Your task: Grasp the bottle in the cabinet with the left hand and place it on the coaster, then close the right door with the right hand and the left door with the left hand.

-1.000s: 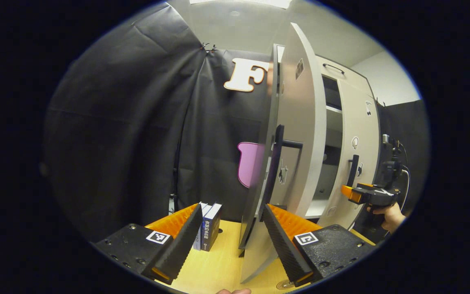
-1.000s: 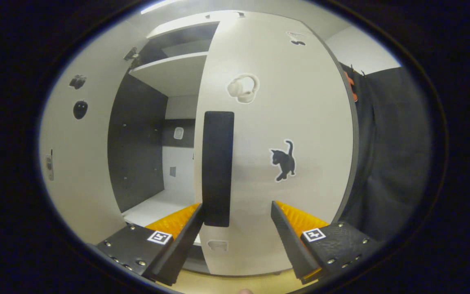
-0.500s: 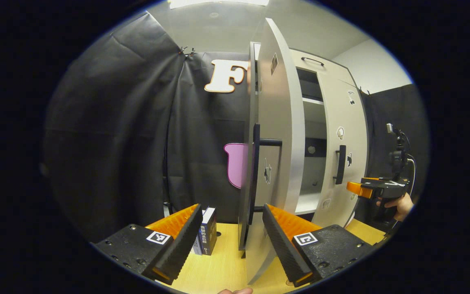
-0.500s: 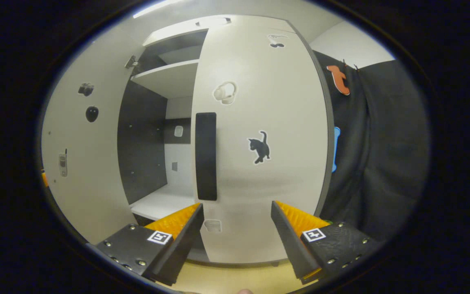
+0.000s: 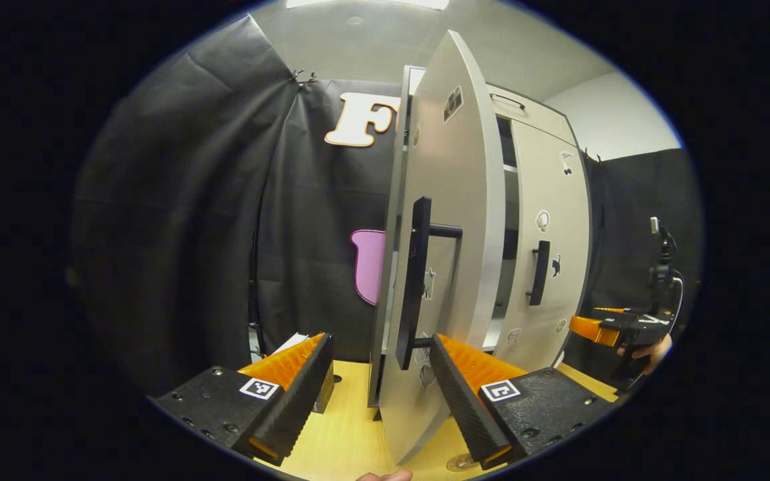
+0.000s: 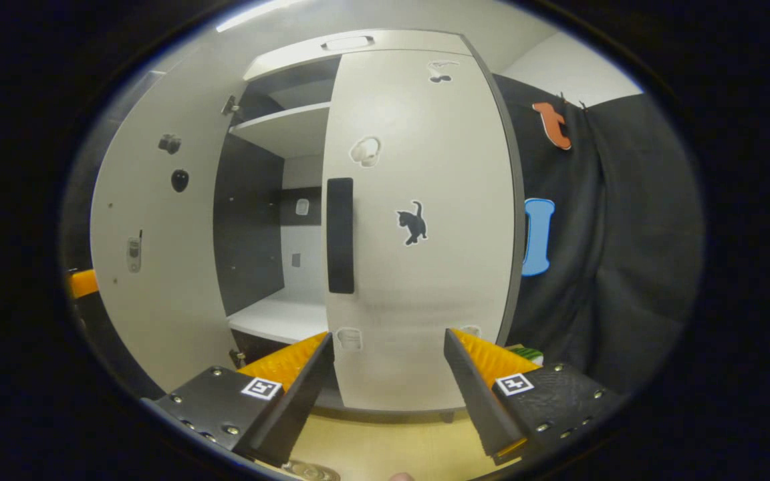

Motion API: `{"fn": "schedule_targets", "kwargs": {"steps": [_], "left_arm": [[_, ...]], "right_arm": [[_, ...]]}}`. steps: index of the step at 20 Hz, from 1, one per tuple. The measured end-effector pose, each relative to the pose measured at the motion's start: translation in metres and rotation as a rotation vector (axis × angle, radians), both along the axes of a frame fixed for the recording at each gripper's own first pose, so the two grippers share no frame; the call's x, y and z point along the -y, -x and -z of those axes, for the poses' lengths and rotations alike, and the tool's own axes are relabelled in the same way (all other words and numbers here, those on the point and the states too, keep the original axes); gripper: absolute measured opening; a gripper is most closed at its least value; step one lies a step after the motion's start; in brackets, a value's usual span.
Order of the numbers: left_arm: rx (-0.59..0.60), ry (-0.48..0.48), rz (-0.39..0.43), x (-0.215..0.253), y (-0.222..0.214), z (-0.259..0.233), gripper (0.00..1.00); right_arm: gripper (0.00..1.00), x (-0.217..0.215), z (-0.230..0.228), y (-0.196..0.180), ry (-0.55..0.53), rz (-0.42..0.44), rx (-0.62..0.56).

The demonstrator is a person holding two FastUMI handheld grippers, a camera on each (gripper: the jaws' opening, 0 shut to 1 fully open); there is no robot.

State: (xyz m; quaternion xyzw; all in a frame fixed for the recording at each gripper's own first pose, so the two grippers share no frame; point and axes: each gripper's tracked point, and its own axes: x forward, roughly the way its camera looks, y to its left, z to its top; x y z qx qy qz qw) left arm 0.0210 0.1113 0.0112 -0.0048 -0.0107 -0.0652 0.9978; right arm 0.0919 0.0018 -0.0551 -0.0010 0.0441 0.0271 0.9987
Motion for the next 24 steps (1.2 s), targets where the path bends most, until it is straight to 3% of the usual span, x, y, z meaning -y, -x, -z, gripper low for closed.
{"fn": "schedule_targets", "kwargs": {"steps": [20,21,24], "left_arm": [[0.013,-0.045,0.088,0.093,-0.03,0.006,0.94],[0.011,-0.046,0.093,0.103,-0.035,0.007,0.89],[0.003,-0.044,0.094,0.133,-0.055,0.01,0.97]], "right_arm": [[1.0,0.02,-0.005,0.044,-0.032,-0.011,-0.013],[1.0,0.021,-0.006,0.045,-0.036,-0.011,-0.015],[1.0,0.027,-0.006,0.05,-0.034,-0.008,-0.017]]}}
